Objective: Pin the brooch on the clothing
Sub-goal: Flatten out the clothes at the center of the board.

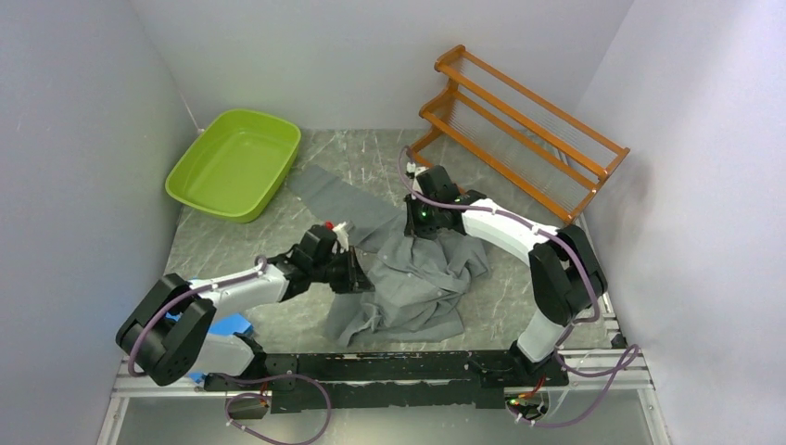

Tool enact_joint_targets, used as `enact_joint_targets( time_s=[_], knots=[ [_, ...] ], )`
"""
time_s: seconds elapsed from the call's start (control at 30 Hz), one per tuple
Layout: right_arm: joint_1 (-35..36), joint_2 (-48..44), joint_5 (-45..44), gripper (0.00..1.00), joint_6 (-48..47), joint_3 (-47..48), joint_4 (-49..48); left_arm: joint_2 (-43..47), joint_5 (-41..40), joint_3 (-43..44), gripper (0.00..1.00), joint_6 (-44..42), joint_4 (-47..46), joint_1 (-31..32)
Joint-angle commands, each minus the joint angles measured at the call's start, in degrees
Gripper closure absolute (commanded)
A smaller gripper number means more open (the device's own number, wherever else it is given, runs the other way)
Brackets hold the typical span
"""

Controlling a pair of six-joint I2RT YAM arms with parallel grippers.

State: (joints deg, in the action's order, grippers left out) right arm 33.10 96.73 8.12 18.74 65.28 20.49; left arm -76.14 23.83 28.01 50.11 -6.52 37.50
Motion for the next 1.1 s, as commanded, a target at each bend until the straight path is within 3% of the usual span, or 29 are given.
enact_joint_targets(
  time_s=[0.0,0.2,0.33,0.47,0.57,0.6,0.63,0.7,0.73,0.8,0.87,1.07],
  knots=[
    [-0.6,-6.5,2.1,1.0,-0.9,5.0,-1.9,3.6,-7.2,12.9,0.97,-9.1,15.6,0.2],
    [-3.8,-18.9,7.9,1.0,0.6,10.6,-4.4,11.2,-23.4,37.0,0.97,-19.4,38.3,0.2],
    [-4.4,-30.0,8.2,1.0,2.0,9.3,-10.0,13.8,-23.3,46.9,0.97,-21.9,41.9,0.3],
    [-4.5,-40.5,6.5,1.0,4.7,1.9,-12.5,17.3,-17.1,46.8,0.96,-22.2,38.9,0.4],
    [-4.5,-49.0,4.7,0.89,7.8,-8.4,-11.9,20.6,-13.8,42.1,0.9,-21.7,36.8,0.5],
    [-4.5,-51.4,4.2,0.85,8.5,-12.7,-11.9,21.8,-13.3,39.7,0.8,-21.5,36.2,0.6],
    [-4.5,-54.3,3.4,0.77,9.4,-17.2,-11.5,22.9,-13.2,36.4,0.6,-21.0,36.2,0.6],
    [-4.5,-59.2,1.8,0.49,11.2,-25.8,-9.6,25.5,-14.0,31.7,0.33,-19.8,36.4,0.6],
    [-4.5,-61.6,0.8,0.41,11.4,-28.4,-8.5,26.3,-14.4,30.0,0.25,-19.2,36.7,0.6],
    [-4.5,-65.7,-1.3,0.17,11.7,-31.4,-6.5,28.4,-16.1,26.7,0.18,-18.2,37.1,0.6],
    [-4.5,-68.5,-3.2,0.04,11.3,-32.2,-5.1,29.5,-17.2,24.0,0.14,-16.7,36.9,0.6],
    [-4.6,-65.7,-5.5,0.0,6.9,-28.5,-3.9,25.3,-18.9,21.3,0.13,-14.0,35.3,0.6]
  ],
)
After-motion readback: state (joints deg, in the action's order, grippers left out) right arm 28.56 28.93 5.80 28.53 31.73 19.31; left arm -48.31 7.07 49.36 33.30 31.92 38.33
